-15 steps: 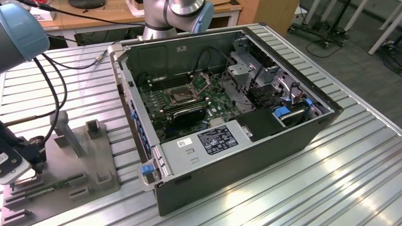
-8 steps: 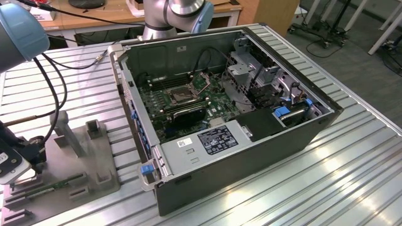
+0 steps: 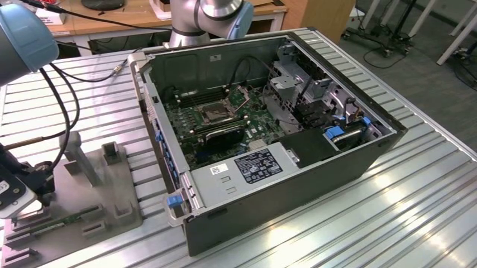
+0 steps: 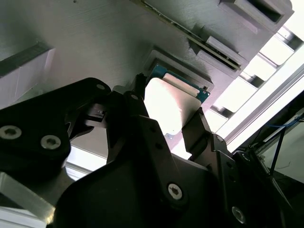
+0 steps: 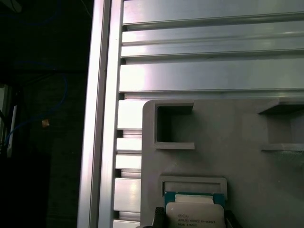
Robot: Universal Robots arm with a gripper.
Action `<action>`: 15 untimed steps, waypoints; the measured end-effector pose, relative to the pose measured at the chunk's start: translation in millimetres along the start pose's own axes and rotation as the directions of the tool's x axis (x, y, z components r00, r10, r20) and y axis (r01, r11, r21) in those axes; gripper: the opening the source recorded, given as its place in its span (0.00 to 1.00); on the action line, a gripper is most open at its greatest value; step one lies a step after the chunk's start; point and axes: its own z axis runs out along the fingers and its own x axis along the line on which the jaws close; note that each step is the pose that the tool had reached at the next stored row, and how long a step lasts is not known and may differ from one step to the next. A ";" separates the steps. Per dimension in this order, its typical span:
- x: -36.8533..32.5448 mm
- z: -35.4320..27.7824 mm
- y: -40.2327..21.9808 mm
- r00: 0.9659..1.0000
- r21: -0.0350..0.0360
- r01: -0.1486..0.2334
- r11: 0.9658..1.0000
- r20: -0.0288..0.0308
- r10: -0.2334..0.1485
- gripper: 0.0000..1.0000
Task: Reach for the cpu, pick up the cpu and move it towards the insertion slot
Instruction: 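Pick up the cpu and move it towards the insertion slot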
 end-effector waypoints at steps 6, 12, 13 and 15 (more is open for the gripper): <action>0.0 -0.2 0.0 1.000 0.003 0.000 1.000 0.000 0.000 0.55; 0.0 -0.4 0.0 1.000 0.006 0.000 1.000 0.000 0.000 0.55; 0.0 -0.4 0.0 1.000 0.006 0.000 1.000 0.000 0.000 0.55; 0.0 -0.6 0.1 1.000 0.007 -0.001 1.000 0.000 0.001 0.55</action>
